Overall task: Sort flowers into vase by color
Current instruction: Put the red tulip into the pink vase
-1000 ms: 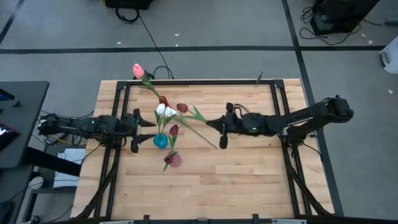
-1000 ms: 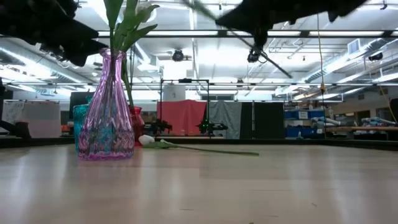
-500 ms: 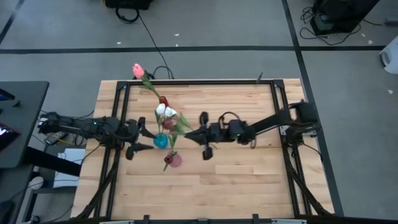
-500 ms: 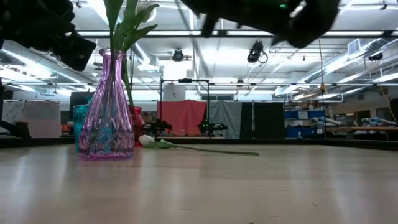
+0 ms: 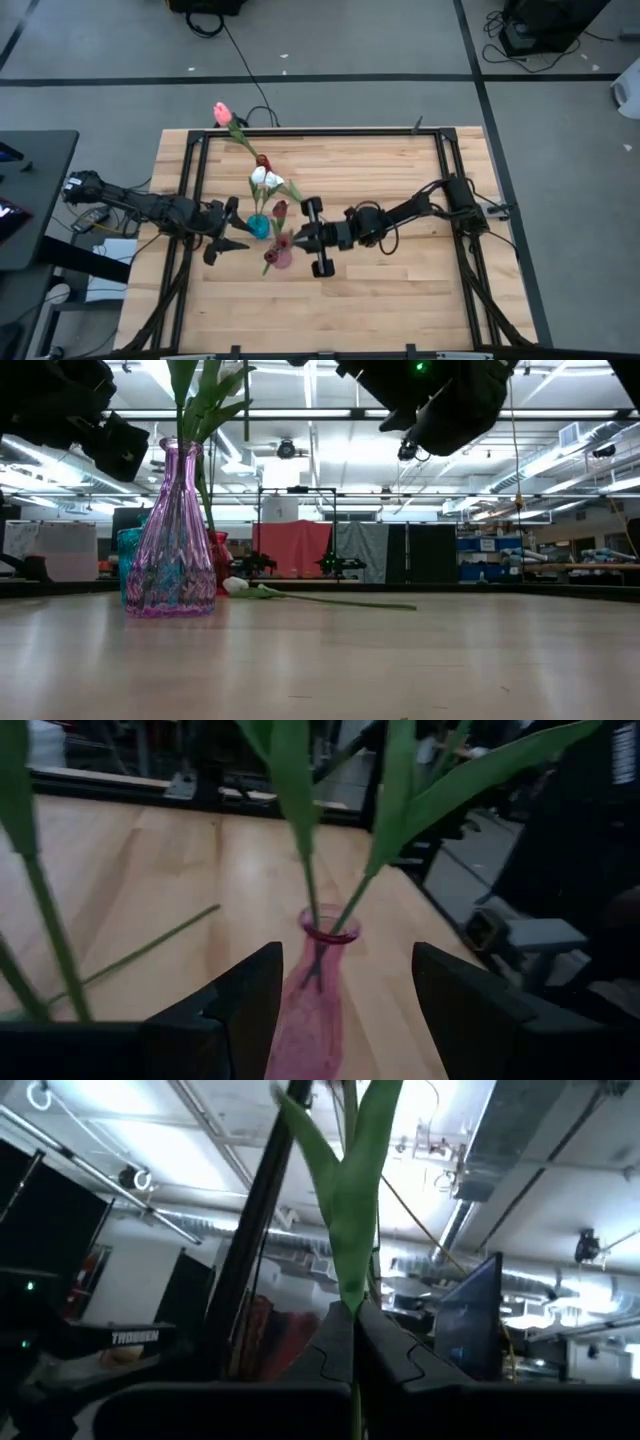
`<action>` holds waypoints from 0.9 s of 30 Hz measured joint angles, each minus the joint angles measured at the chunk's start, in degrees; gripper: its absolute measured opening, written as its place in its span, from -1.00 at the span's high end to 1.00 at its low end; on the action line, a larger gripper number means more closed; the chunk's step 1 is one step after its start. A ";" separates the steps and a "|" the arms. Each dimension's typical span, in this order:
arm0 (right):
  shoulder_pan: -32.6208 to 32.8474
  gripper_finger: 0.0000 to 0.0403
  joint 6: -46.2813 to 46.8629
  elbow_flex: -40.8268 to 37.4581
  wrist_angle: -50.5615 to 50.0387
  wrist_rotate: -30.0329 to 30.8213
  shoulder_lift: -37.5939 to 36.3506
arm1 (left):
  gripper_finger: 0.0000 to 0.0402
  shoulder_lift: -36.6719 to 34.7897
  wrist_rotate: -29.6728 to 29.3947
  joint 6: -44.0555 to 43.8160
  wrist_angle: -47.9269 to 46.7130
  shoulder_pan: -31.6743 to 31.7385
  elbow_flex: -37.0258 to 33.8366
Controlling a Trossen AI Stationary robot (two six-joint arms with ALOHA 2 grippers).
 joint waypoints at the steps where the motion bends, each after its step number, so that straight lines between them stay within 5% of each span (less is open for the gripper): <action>1: 0.59 0.95 -1.20 0.01 0.46 0.46 0.39 | -0.14 0.21 -1.12 0.00 0.03 -0.18 0.00; 12: 0.81 0.95 -1.72 -0.05 -2.35 5.10 -2.32 | -0.14 1.19 -6.17 1.15 5.46 -0.47 1.47; 19: -4.40 0.95 1.16 -0.01 -20.22 4.89 -12.65 | -0.12 2.98 -15.63 6.05 -2.64 -0.45 14.01; 27: -8.14 0.95 3.22 6.29 -37.73 3.15 -19.84 | -0.01 13.63 -20.93 13.12 -8.15 -0.38 29.51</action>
